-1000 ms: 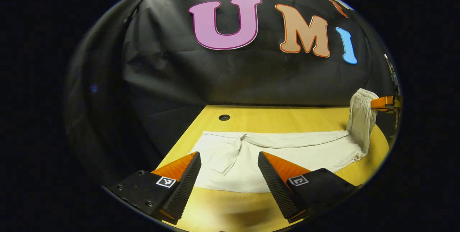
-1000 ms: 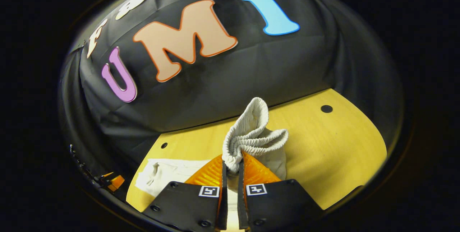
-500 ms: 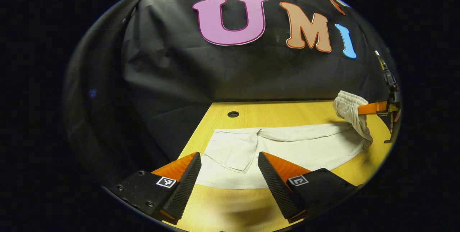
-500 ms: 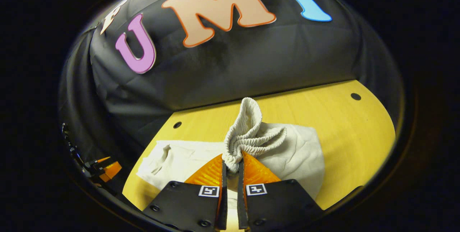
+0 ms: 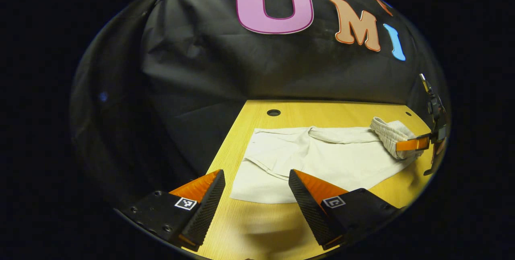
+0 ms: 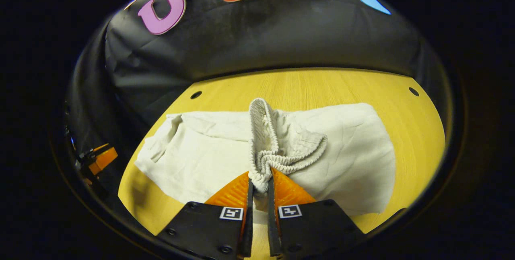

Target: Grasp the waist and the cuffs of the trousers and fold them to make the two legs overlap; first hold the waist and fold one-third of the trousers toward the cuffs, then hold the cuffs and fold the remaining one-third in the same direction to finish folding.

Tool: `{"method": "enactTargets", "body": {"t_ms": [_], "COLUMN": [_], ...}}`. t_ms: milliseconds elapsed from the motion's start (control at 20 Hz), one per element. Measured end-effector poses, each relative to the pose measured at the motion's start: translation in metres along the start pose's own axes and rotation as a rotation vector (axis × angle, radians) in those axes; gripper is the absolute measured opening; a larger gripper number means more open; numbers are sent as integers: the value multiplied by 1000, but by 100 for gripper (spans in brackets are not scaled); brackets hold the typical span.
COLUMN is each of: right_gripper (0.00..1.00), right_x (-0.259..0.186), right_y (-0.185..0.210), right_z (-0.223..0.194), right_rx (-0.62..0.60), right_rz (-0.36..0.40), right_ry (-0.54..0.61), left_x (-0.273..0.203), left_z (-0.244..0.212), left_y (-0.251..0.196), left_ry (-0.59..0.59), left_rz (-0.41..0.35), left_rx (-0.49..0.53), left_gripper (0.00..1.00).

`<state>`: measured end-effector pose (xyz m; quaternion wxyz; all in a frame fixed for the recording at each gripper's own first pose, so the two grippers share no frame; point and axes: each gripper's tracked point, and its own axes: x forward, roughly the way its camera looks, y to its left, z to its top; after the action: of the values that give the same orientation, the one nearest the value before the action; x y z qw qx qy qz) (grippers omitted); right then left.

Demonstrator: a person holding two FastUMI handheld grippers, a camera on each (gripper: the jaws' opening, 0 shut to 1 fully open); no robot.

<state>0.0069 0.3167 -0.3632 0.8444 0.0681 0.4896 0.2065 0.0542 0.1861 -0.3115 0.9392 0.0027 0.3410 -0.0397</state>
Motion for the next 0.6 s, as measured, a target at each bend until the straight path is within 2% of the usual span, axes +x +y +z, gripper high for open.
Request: {"method": "enactTargets", "body": {"t_ms": [50,100,200,350,400,550,600], "right_gripper": [18,24,30,100,96,96,92], "right_x": [2,0,-2,-23,-30,-48,-51], "right_y": [1,2,3,-3,-4,-4,-5], "right_z": [-1,-2,-16,-3,-2,5,6], "right_rx": [-11,-15,-10,-62,-73,-75,-73], "right_rz": [11,26,68,69,65,55,50], "right_ry": [23,31,82,38,26,3,-8], "left_x": [2,6,12,31,38,54,60], "left_z": [-3,-4,-7,-12,-14,-22,-25], "left_y": [1,2,1,-6,-7,-1,3], "left_ry": [7,12,16,37,45,60,77], "left_rz": [-2,-7,-26,-71,-79,-92,-95], "left_rx": [-2,-3,-4,-23,-29,-56,-67], "left_gripper": [97,97,97,97,97,97,97]}}
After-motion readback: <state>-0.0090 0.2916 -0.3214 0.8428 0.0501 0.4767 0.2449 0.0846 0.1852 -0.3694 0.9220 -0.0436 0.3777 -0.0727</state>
